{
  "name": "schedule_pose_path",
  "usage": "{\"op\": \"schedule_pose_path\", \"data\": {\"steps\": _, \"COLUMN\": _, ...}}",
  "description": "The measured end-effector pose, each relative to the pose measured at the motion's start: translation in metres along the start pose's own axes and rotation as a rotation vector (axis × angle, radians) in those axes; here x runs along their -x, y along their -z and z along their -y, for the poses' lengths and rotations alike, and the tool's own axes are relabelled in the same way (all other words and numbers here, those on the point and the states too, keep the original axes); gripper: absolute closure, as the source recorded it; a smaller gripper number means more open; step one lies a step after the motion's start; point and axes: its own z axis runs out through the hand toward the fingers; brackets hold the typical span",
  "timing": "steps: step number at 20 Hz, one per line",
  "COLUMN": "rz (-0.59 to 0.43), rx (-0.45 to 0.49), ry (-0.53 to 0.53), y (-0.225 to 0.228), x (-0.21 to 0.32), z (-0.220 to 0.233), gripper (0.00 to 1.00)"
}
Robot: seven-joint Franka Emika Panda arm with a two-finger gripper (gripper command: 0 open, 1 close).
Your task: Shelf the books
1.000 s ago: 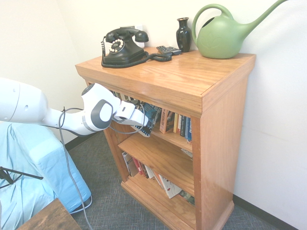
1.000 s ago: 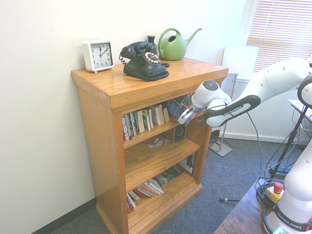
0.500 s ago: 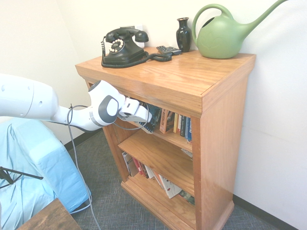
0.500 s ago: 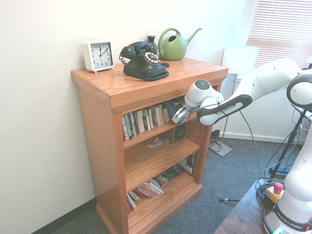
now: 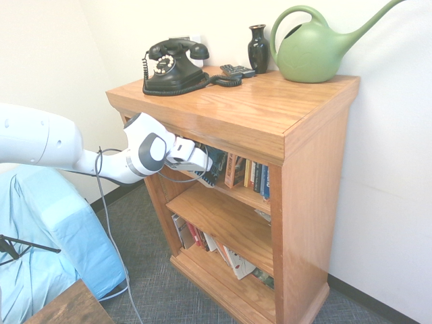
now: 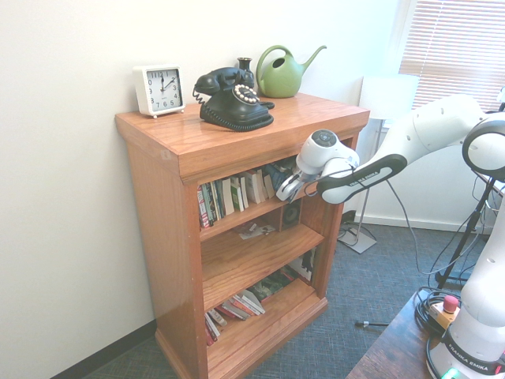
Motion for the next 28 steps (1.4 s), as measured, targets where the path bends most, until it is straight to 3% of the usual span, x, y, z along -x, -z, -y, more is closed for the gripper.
{"op": "schedule_pose_path", "data": {"steps": 20, "rz": -0.01, "rx": 0.01, "ry": 0.007, "y": -0.002, "x": -0.002, "z": 0.004, "gripper": 0.0}}
{"op": "schedule_pose_path", "data": {"steps": 28, "rz": 0.015, "rx": 0.021, "ry": 0.036, "y": 0.033, "x": 0.079, "z": -0.052, "gripper": 0.0}}
